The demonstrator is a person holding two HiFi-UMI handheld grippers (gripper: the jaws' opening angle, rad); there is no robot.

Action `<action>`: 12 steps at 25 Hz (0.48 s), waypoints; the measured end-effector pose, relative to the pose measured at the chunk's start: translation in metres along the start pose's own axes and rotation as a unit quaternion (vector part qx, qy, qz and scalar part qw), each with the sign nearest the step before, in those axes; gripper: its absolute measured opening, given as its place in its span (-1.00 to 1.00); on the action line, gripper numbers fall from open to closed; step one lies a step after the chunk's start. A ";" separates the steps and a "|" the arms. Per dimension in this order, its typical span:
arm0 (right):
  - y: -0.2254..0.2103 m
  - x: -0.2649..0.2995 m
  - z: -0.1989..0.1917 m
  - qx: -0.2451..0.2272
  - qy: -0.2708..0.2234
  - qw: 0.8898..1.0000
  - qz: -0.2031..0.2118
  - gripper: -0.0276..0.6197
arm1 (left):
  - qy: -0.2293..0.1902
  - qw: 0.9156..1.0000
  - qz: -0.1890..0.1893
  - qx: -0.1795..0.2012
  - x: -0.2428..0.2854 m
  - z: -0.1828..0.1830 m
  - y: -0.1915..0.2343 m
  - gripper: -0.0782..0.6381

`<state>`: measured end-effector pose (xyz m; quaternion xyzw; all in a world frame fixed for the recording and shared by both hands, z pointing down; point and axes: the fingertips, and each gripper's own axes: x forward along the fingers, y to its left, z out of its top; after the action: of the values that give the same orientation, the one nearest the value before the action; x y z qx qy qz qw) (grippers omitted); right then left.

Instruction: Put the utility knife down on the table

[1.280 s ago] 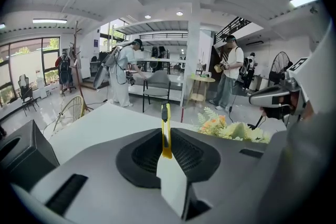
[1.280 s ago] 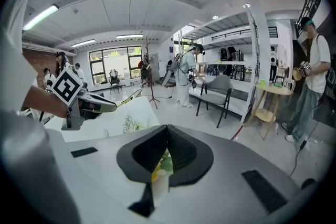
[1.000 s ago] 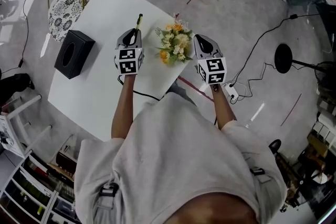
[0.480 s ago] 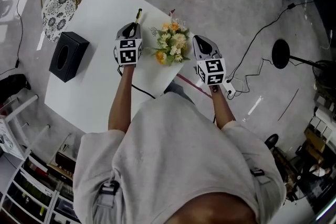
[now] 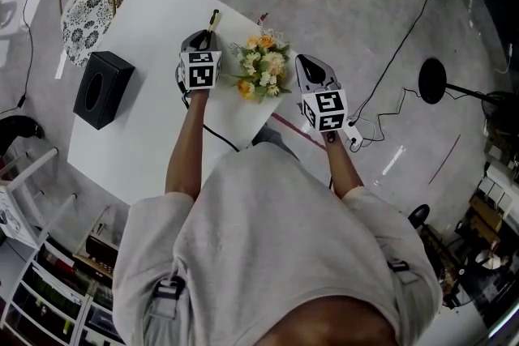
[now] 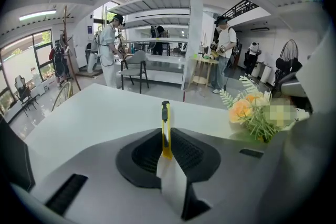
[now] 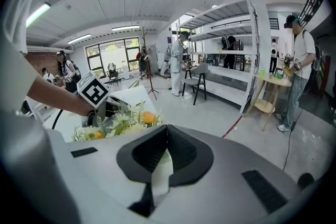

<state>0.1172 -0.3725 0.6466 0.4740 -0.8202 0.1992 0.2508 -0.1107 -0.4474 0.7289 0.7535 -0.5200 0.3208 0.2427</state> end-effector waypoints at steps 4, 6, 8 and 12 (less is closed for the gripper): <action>0.002 0.000 0.001 0.000 -0.002 1.000 0.003 -0.82 | 0.015 1.000 0.006 0.011 0.002 -0.003 -0.001 -0.61; 0.003 0.000 -0.001 0.001 -0.002 1.000 0.004 -0.82 | 0.014 1.000 0.008 0.012 0.003 -0.003 -0.001 -0.61; 0.004 -0.001 -0.002 0.001 -0.001 1.000 0.004 -0.82 | 0.015 1.000 0.007 0.009 0.003 -0.004 -0.002 -0.61; 0.004 -0.003 -0.002 0.002 -0.002 1.000 0.004 -0.82 | 0.014 1.000 0.007 0.009 0.003 -0.003 -0.002 -0.61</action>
<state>0.1155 -0.3680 0.6463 0.4713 -0.8224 0.2011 0.2473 -0.1091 -0.4465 0.7331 0.7470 -0.5192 0.3379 0.2413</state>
